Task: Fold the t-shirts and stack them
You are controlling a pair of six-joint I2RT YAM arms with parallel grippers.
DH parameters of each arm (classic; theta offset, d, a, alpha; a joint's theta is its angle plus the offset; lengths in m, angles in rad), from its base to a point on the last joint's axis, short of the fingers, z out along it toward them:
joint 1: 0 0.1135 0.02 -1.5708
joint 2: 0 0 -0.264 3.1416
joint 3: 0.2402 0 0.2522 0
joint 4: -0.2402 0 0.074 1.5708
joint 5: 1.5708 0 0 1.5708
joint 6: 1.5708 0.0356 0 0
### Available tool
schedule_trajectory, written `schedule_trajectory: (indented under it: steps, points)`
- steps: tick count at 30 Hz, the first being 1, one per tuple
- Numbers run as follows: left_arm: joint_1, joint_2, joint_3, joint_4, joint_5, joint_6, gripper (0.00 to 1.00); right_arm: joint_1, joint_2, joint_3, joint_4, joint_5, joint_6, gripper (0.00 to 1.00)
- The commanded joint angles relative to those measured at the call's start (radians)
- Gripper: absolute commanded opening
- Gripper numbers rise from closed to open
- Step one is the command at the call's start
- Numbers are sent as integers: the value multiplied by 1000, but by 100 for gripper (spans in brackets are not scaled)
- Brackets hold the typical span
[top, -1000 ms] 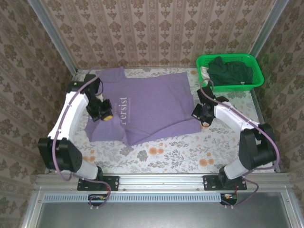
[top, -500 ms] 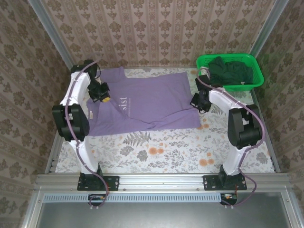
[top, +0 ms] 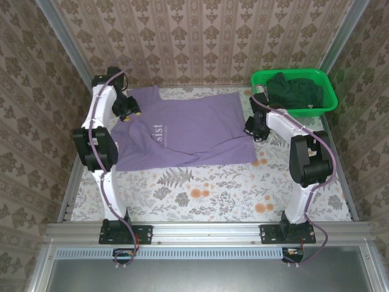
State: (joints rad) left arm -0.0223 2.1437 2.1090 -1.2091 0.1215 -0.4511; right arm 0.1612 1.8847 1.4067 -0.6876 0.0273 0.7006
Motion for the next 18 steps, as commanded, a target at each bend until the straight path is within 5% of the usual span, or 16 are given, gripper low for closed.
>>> schedule_trajectory:
  steps: [1,5,12,18]
  points:
    - [13,-87,-6,-11,-125,13,60,-18,-18,6,-46,14,-25,34]
    - [23,-265,-232,69,-82,8,68,-26,-112,-67,-13,-12,-48,47]
    - [115,-614,-836,201,156,-87,69,42,-301,-337,145,-246,-32,45]
    - [239,-768,-1150,366,279,-210,68,106,-323,-454,227,-253,7,35]
